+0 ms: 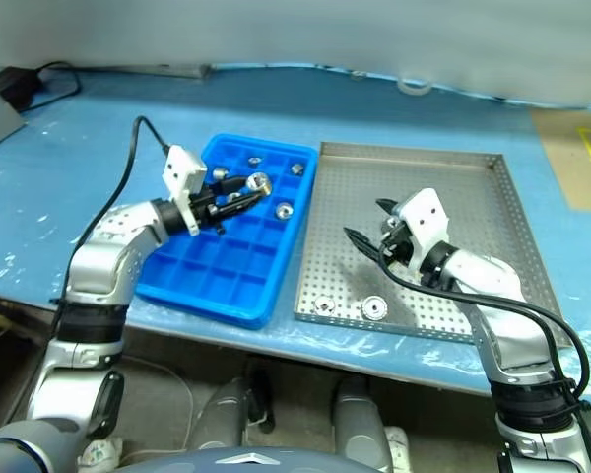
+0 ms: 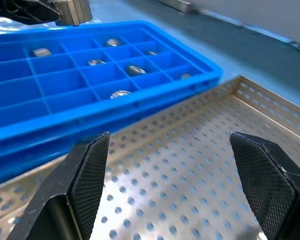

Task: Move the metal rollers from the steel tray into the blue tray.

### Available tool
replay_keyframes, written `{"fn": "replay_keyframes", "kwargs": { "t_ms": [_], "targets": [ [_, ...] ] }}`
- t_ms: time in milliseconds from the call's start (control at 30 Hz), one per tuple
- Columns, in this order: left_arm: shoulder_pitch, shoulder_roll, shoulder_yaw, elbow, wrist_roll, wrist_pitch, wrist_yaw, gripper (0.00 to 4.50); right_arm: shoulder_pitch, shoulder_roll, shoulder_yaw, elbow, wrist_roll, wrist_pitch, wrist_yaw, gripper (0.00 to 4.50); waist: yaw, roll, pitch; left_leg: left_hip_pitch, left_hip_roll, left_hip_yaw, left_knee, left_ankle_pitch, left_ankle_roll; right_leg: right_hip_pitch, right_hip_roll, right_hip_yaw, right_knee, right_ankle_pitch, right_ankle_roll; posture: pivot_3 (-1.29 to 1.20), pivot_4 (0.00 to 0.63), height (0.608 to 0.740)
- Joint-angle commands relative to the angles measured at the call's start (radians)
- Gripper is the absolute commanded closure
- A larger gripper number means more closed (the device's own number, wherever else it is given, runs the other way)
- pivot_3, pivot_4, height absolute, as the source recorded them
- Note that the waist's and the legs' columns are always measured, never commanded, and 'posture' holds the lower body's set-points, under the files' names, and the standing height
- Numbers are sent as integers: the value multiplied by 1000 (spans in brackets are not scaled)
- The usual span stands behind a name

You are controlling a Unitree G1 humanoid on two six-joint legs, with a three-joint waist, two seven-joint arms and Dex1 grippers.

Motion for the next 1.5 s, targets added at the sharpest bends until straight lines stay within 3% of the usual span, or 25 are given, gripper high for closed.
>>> {"fn": "replay_keyframes", "kwargs": {
  "t_ms": [33, 300, 567, 967, 1500],
  "targets": [
    [55, 41, 59, -97, -17, -27, 45, 2820, -50, -1, 19, 32, -1, -37, 44, 465, 18, 0, 0, 0, 0, 0, 0, -1, -2, 0, 0, 0, 0, 0, 0, -156, 150, 740],
    [358, 160, 214, -396, -92, 70, 107, 2820, -172, -8, 81, 238, -51, -134, 152, 465, 63, -1, 0, 1, 0, 0, -1, 1, -5, -1, 0, 0, 3, 0, 0, 10, 150, 740],
    [520, 172, 255, -471, -94, 108, 194, 2820, -271, 26, 128, 385, -90, -211, 223, 465, 103, -1, 0, 4, 1, -1, -3, 4, -10, -2, 1, 0, 7, 0, 0, 95, 150, 740],
    [598, 163, 196, -364, -21, 17, 255, 2820, -277, 31, 127, 404, -111, -223, 253, 465, 122, -1, 0, 3, 1, -1, -4, 4, -11, -3, 1, 1, 7, 0, 0, 120, 150, 740],
    [507, 148, 122, -332, -15, 3, 300, 2820, -257, 40, 126, 396, -127, -235, 250, 465, 122, -2, 0, 4, 1, -1, -4, 5, -12, -4, 1, 1, 10, 0, 0, 107, 150, 740]
  ]
}}
